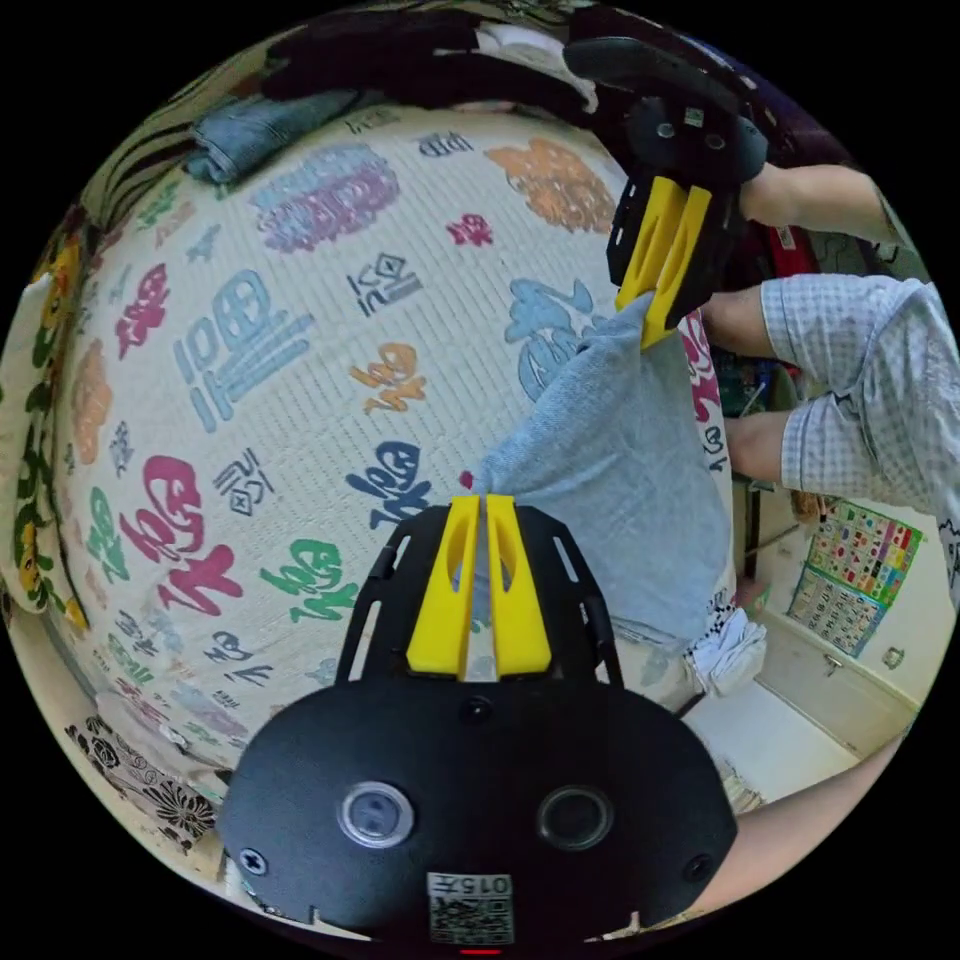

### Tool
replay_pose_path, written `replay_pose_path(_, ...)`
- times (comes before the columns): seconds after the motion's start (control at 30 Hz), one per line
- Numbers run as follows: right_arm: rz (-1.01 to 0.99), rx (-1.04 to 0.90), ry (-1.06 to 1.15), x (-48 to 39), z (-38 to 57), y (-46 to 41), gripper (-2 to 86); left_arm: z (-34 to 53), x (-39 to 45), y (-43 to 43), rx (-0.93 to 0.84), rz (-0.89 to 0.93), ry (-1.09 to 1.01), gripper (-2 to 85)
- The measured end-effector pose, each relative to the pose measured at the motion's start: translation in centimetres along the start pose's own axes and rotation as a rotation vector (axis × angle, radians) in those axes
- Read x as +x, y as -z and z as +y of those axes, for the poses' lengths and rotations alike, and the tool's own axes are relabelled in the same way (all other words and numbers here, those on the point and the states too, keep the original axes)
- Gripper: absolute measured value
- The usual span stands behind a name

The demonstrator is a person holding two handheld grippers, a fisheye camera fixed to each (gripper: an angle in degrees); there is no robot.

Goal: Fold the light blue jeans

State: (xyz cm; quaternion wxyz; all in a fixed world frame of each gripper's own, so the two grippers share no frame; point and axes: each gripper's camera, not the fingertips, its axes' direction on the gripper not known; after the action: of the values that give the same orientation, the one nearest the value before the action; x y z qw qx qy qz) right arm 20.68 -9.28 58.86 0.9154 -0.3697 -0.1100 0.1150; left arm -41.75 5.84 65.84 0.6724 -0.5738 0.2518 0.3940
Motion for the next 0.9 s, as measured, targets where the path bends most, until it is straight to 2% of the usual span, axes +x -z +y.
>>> replay_pose_path(0.13, 0.123, 0.050, 0.139, -5.5, 1.1, 5.2, 5.1, 4.8, 2.2, 6.9, 0.259, -0.120, 0.110, -0.5)
replay_pose_path(0.3, 0.113, -0.062, 0.348, -14.3, 4.4, 0.2, 5.2, 14.0, 10.3, 7.9, 0.388, -0.087, 0.245, -0.4)
replay_pose_path(0.5, 0.027, -0.269, 0.362, -18.6, 8.3, -13.0, 5.3, 23.4, 21.5, 0.5, 0.296, 0.118, 0.518, -0.3)
replay_pose_path(0.63, 0.116, -0.371, 0.314, -18.3, 10.1, -19.6, 5.6, 26.2, 25.4, -5.8, 0.247, 0.201, 0.642, -0.3)
replay_pose_path(0.77, 0.060, -0.448, 0.278, -18.0, 10.5, -19.5, 6.8, 28.2, 26.9, -7.3, 0.284, 0.240, 0.717, -0.2)
replay_pose_path(0.9, 0.022, -0.340, 0.251, -18.0, 11.0, -13.9, 6.2, 31.5, 28.7, -5.7, 0.274, 0.261, 0.773, -0.6)
